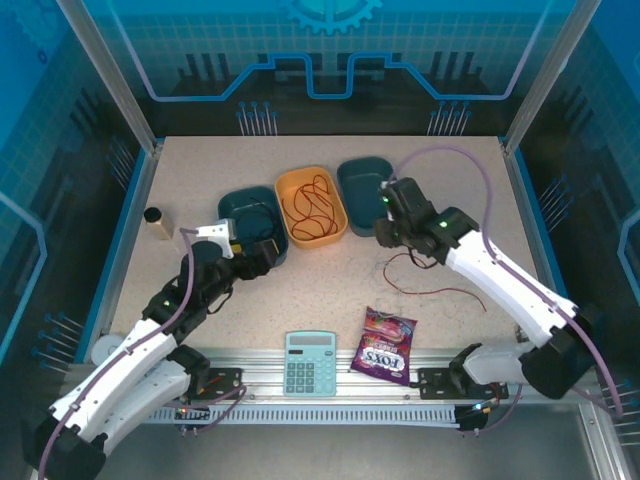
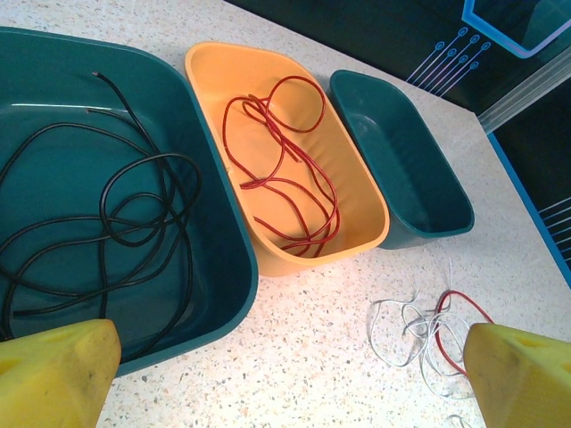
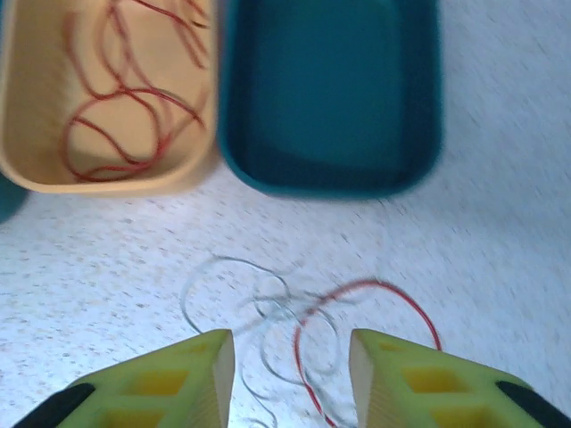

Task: Untangle the cables

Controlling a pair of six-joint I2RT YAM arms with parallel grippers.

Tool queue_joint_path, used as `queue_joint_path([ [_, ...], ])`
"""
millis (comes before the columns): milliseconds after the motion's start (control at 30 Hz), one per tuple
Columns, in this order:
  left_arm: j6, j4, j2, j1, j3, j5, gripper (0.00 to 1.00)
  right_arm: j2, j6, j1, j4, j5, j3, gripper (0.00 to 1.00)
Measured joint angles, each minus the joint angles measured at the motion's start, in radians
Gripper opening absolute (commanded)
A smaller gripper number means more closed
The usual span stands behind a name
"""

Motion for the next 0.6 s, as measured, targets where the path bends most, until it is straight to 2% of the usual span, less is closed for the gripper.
queue_joint_path([
  [300,-0.001,0.046,0.05,0.0,-0.003,0.004,0.99,-0.2,0.138,-0.341,-0.083,-0.084,-0.255,0.39],
  [600,-0.001,0.075,0.064,0.0,-0.011,0.01,0.99,-0.239,0.201,-0.531,-0.045,-0.159,-0.473,0.4],
])
